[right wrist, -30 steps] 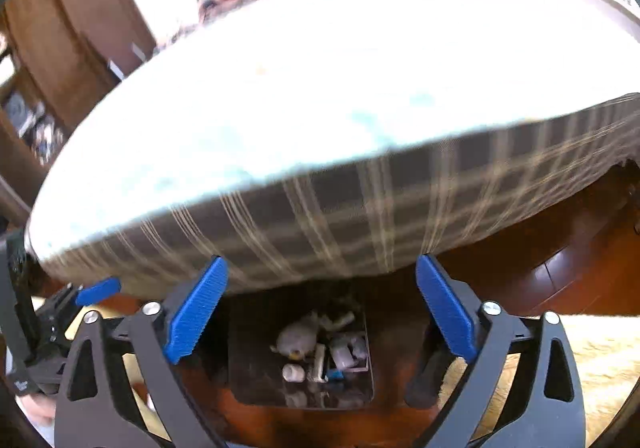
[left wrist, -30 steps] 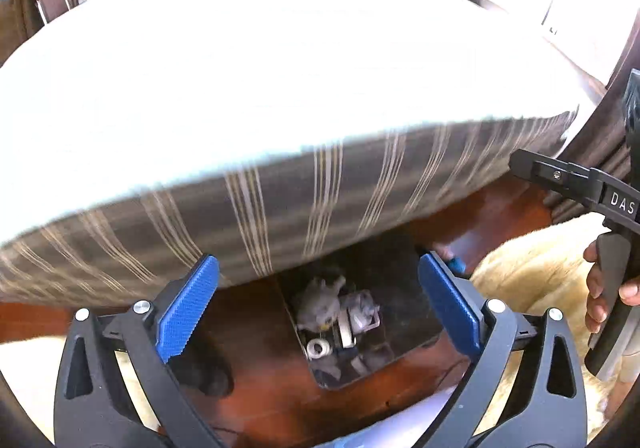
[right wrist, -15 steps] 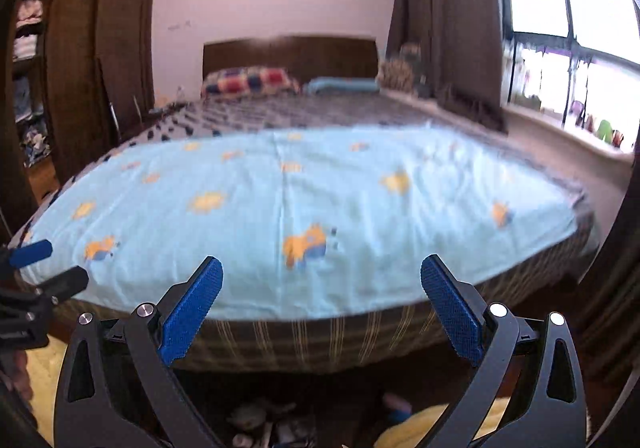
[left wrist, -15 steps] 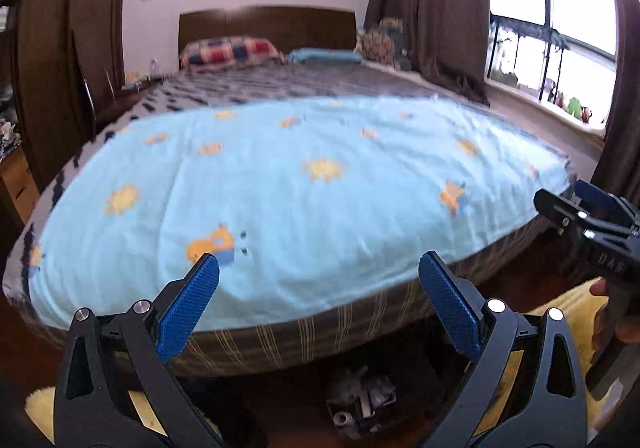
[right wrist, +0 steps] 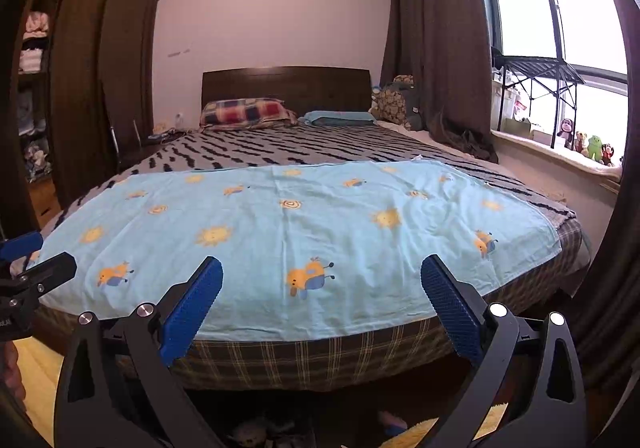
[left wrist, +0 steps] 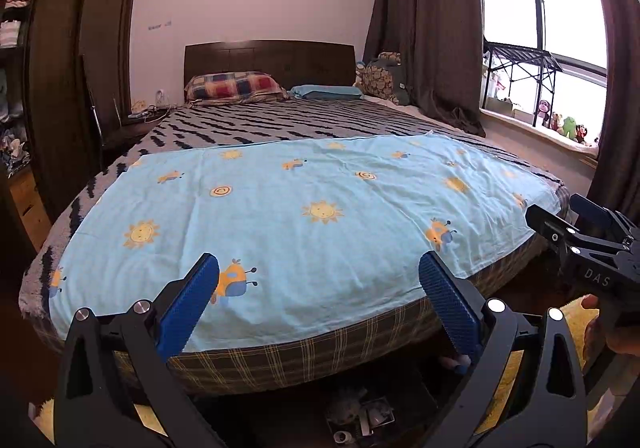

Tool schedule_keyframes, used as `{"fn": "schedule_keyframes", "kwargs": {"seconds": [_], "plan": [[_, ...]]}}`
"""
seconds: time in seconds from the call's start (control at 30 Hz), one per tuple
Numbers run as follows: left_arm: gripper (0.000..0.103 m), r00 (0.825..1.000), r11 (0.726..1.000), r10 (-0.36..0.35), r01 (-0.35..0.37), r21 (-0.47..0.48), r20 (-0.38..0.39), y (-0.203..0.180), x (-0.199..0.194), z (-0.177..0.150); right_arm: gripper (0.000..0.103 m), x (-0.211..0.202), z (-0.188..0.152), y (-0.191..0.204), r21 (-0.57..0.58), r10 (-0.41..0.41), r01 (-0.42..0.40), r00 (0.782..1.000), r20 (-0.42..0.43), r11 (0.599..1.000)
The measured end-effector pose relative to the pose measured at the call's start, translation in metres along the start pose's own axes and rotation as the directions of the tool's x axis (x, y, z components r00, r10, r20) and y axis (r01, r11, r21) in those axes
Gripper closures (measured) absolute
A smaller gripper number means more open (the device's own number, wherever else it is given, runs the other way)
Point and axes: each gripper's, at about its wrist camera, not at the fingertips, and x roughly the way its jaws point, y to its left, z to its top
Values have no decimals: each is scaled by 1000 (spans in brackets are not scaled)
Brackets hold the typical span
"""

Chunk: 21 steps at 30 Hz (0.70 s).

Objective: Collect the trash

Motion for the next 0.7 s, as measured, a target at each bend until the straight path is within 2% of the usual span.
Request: {"fn": "schedule_keyframes", "kwargs": {"seconds": [0.7], "plan": [[8, 1000, 1000, 11, -11, -3, 18, 0, -3, 2, 3, -5, 3, 0, 9, 11, -11, 1000, 8, 1000]]}}
